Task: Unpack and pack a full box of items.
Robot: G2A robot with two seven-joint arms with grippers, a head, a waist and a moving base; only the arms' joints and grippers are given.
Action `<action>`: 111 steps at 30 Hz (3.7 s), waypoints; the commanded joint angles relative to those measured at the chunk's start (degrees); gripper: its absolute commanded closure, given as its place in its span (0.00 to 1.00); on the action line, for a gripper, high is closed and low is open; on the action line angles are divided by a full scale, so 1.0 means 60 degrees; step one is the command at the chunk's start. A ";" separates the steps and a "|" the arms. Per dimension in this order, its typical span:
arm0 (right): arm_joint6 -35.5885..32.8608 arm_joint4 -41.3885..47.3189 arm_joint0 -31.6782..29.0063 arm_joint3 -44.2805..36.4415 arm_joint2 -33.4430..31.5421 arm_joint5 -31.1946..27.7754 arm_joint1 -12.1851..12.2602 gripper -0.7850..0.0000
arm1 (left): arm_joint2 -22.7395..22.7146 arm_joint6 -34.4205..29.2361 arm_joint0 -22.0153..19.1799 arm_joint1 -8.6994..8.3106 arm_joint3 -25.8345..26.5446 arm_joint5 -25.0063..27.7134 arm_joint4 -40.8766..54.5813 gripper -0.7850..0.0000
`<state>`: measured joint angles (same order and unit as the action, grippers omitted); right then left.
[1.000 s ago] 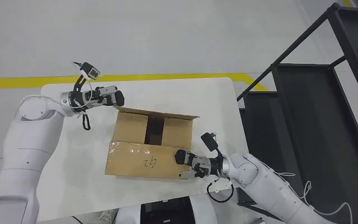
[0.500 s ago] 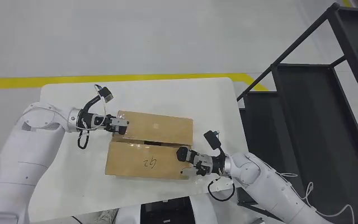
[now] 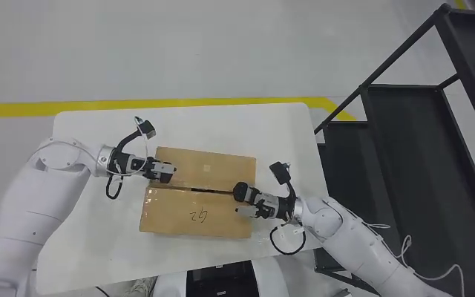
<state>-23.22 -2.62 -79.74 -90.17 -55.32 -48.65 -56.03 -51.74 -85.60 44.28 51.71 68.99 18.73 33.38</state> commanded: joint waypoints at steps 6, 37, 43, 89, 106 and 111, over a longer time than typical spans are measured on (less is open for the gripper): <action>-0.0026 0.0147 0.0348 0.0456 0.0276 0.0184 -0.0152 0.00 | 0.0076 -0.0294 -0.0092 -0.0260 0.0115 -0.0295 0.0412 0.00; -0.0517 0.0990 -0.0782 0.0185 -0.1238 -0.1206 0.0158 0.00 | 0.0732 -0.0188 -0.0088 -0.0774 0.0153 -0.0190 0.0210 0.00; -0.1221 0.1429 -0.2110 0.0180 -0.2913 -0.0953 0.0648 0.00 | 0.0732 -0.0188 -0.0088 -0.0774 0.0153 -0.0190 0.0210 0.00; -0.0312 -0.1895 -0.3550 0.0086 -0.2562 0.1634 0.0599 0.00 | 0.0732 -0.0188 -0.0088 -0.0774 0.0153 -0.0190 0.0210 0.00; -0.2356 0.0544 -0.3723 0.0224 -0.2245 0.0886 0.0707 0.00 | 0.0732 -0.0188 -0.0088 -0.0774 0.0153 -0.0190 0.0210 0.00; -0.3618 0.1918 -0.3755 0.0602 -0.2195 0.1589 0.0804 0.00 | 0.0732 -0.0188 -0.0088 -0.0774 0.0153 -0.0190 0.0210 0.00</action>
<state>-43.69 7.63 -102.38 -86.94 -68.63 -40.66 -51.26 -47.35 -86.73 43.75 47.07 69.90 17.59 34.64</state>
